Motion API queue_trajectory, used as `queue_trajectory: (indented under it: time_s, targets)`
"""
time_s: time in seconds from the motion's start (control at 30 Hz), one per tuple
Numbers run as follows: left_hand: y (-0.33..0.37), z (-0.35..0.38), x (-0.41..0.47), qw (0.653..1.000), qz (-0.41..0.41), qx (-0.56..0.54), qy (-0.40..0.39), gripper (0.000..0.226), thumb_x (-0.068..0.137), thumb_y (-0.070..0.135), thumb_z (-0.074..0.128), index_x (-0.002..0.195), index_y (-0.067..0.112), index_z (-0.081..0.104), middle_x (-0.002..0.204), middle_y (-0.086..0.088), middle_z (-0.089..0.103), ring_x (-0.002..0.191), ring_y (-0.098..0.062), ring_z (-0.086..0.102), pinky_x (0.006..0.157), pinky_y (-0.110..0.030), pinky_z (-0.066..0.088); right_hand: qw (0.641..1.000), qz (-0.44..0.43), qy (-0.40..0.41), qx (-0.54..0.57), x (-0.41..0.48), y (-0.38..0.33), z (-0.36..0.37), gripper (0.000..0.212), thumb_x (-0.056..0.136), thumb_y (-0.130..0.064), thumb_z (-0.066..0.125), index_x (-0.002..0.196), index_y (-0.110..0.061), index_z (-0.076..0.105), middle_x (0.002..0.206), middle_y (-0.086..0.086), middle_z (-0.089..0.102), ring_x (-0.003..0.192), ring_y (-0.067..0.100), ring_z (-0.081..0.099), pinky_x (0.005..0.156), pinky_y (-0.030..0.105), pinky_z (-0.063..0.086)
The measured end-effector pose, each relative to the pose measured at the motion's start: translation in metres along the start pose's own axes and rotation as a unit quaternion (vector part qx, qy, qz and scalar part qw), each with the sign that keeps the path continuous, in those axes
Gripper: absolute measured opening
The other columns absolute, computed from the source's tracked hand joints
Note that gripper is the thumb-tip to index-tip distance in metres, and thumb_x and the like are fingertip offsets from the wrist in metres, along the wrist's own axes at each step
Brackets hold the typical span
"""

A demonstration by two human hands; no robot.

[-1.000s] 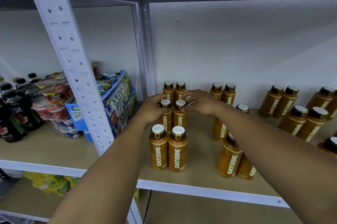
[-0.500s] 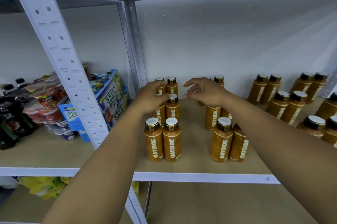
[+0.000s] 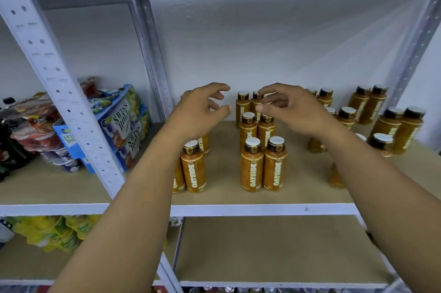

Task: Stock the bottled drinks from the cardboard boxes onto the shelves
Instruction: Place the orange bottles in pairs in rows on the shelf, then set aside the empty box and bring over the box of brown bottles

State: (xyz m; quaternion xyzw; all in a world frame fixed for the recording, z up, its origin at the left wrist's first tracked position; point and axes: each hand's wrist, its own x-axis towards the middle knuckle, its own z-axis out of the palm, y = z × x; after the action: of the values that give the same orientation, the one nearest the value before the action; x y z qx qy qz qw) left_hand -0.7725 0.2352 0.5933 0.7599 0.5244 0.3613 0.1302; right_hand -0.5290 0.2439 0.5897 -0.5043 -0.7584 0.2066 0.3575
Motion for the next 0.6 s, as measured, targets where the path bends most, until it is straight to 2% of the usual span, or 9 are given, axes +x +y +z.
queue_trajectory:
  time_s: [0.07,0.17,0.3,0.37,0.47,0.53,0.6]
  targets:
    - [0.015,0.016,-0.018,1.000,0.005,-0.020,0.016,0.045,0.097,0.039,0.067,0.141,0.036,0.057,0.127,0.013,0.064,0.105,-0.002,0.063,0.090,-0.026,0.054,1.000,-0.003,0.013,0.018,-0.027,0.008,-0.013,0.044,0.090,-0.048,0.071,0.132,-0.036,0.061,0.121,-0.018,0.067,0.107,-0.002,0.062,0.087,0.019,0.048]
    - [0.035,0.047,-0.049,0.996,0.012,-0.074,0.054,0.037,0.096,0.033,0.069,0.133,0.037,0.062,0.115,0.017,0.067,0.102,0.004,0.064,0.089,-0.019,0.054,0.999,-0.008,0.022,0.040,-0.071,0.031,-0.028,0.038,0.090,-0.046,0.072,0.126,-0.037,0.063,0.117,-0.020,0.067,0.108,-0.005,0.063,0.098,0.026,0.051]
    - [0.057,0.105,-0.098,0.984,-0.017,-0.120,0.133,0.028,0.096,0.026,0.071,0.124,0.028,0.068,0.103,0.019,0.070,0.099,-0.002,0.067,0.086,-0.017,0.054,0.997,-0.004,0.029,0.065,-0.132,0.072,-0.034,0.031,0.089,-0.045,0.073,0.118,-0.040,0.066,0.116,-0.022,0.068,0.109,-0.006,0.063,0.101,0.032,0.052]
    - [0.065,0.137,-0.123,0.981,-0.042,-0.120,0.145,0.027,0.096,0.025,0.071,0.123,0.025,0.070,0.102,0.019,0.071,0.097,-0.004,0.068,0.086,-0.019,0.055,0.997,0.003,0.023,0.074,-0.159,0.095,-0.032,0.031,0.089,-0.045,0.073,0.119,-0.038,0.068,0.118,-0.020,0.069,0.111,-0.005,0.062,0.101,0.033,0.053]
    - [0.069,0.179,-0.159,0.982,-0.092,-0.127,0.103,0.025,0.095,0.026,0.072,0.119,0.031,0.069,0.103,0.019,0.071,0.095,-0.003,0.068,0.087,-0.023,0.056,0.997,0.027,-0.015,0.065,-0.193,0.127,-0.019,0.040,0.090,-0.045,0.071,0.128,-0.033,0.066,0.124,-0.017,0.067,0.116,-0.002,0.059,0.101,0.032,0.052]
    - [0.064,0.204,-0.181,0.981,-0.142,-0.122,0.042,0.027,0.095,0.029,0.072,0.120,0.036,0.066,0.107,0.017,0.071,0.100,-0.002,0.066,0.090,-0.024,0.054,0.996,0.046,-0.054,0.052,-0.212,0.146,-0.003,0.046,0.090,-0.047,0.070,0.134,-0.033,0.062,0.130,-0.017,0.065,0.120,0.000,0.057,0.102,0.032,0.050]
    - [0.052,0.226,-0.200,0.975,-0.191,-0.109,-0.022,0.031,0.094,0.029,0.073,0.125,0.032,0.067,0.111,0.012,0.070,0.103,-0.002,0.065,0.094,-0.026,0.052,0.992,0.069,-0.099,0.047,-0.229,0.164,0.016,0.048,0.090,-0.047,0.070,0.134,-0.033,0.061,0.133,-0.014,0.063,0.123,0.002,0.056,0.103,0.032,0.048]
